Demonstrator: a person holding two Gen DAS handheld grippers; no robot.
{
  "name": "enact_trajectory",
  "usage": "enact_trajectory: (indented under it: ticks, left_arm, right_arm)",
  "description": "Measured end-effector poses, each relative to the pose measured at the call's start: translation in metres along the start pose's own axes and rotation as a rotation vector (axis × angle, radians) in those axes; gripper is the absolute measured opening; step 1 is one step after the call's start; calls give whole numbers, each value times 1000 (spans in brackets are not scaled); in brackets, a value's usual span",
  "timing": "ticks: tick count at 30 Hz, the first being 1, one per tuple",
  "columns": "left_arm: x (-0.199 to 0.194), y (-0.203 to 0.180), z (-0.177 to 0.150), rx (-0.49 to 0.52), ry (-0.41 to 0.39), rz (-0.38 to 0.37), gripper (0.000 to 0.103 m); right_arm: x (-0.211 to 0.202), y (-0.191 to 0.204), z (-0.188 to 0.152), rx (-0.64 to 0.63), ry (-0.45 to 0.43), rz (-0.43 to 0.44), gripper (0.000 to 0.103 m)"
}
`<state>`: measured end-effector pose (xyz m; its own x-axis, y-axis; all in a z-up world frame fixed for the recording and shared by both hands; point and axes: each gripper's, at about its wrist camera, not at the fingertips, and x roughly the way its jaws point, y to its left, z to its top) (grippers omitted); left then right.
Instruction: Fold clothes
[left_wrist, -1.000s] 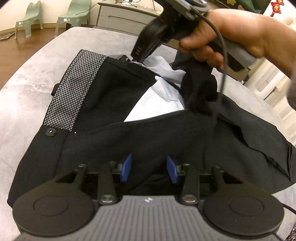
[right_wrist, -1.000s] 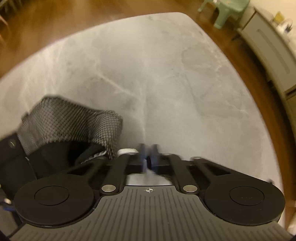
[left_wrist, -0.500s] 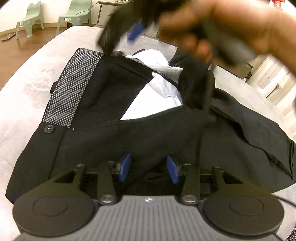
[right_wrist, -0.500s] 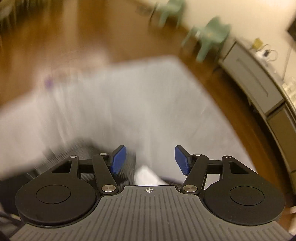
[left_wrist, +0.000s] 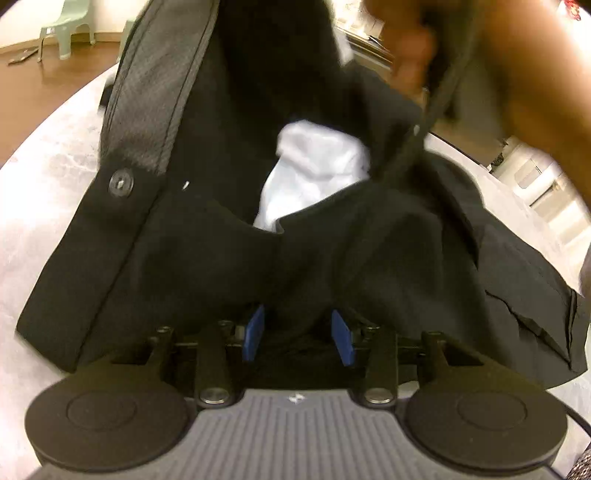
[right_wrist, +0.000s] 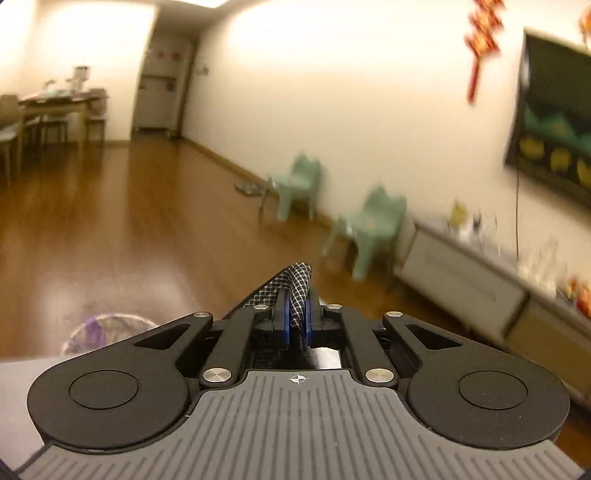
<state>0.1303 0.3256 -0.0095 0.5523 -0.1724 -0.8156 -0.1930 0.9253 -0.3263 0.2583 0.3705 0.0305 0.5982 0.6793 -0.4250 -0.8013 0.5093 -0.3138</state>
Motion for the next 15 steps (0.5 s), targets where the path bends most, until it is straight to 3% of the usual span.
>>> enact_trajectory:
  ticks: [1, 3, 5, 8, 10, 13, 15]
  left_arm:
    - [0, 2, 1, -14, 3, -5, 40]
    - [-1, 7, 3, -45, 9, -10, 38]
    - [-4, 15, 6, -84, 9, -14, 39]
    - [-14, 24, 11, -90, -30, -10, 43]
    - [-20, 32, 16, -89, -63, 4, 44]
    - [-19, 50, 25, -158, -86, 94, 43]
    - [-30, 68, 28, -224, -118, 102, 42]
  right_arm:
    - [10, 9, -8, -34, 58, -3, 14]
    - [13, 7, -15, 22, 171, 89, 43]
    - [-16, -10, -12, 121, 111, 80, 60]
    - [-76, -43, -16, 268, 5, -6, 82]
    - [-118, -70, -32, 358, -4, -45, 84]
    - [-171, -99, -83, 442, 85, -134, 84]
    - [-199, -107, -123, 459, 173, -194, 84]
